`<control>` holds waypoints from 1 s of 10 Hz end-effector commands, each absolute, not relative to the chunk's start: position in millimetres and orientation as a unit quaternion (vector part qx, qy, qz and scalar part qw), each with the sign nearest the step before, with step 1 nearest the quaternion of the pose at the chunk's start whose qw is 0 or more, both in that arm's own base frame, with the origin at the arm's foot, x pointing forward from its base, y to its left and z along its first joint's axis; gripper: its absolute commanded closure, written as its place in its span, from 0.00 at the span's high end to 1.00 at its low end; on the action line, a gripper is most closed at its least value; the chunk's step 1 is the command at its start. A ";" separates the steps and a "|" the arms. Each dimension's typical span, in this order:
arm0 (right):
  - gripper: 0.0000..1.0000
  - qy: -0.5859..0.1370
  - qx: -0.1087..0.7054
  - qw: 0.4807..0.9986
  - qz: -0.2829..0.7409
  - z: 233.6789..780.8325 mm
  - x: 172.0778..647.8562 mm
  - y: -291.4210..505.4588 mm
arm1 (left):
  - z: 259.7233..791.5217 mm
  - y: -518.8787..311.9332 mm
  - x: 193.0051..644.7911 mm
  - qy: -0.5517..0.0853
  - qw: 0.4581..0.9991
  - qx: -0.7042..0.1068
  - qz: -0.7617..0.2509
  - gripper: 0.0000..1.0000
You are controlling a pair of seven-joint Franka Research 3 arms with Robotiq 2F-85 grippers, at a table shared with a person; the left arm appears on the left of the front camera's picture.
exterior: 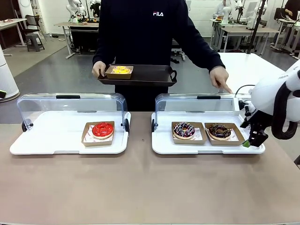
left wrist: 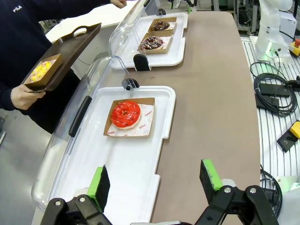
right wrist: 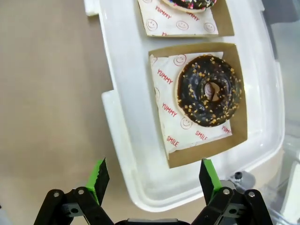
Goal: Provide the desired donut to the person.
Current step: Pick up and lift the Paper togo box containing the Donut pointed at by the person.
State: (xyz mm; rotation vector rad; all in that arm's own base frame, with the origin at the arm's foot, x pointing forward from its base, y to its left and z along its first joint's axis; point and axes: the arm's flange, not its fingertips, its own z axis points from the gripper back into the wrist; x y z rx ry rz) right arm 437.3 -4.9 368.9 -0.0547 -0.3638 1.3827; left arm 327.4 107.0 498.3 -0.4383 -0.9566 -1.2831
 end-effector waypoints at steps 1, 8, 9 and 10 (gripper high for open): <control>1.00 -0.162 -0.013 0.731 0.662 355.4 461.9 -15.5 | 495.6 107.3 327.6 -0.438 0.666 -0.198 -0.571 1.00; 1.00 -0.151 0.018 0.724 0.673 332.9 501.7 -19.5 | 495.6 107.3 327.6 -0.438 0.666 -0.198 -0.571 1.00; 1.00 -0.145 0.018 0.728 0.670 330.6 501.7 -19.7 | 495.6 107.3 327.6 -0.438 0.666 -0.198 -0.571 1.00; 1.00 -0.143 0.017 0.726 0.672 329.3 501.1 -20.1 | 495.6 107.3 327.6 -0.438 0.666 -0.198 -0.571 1.00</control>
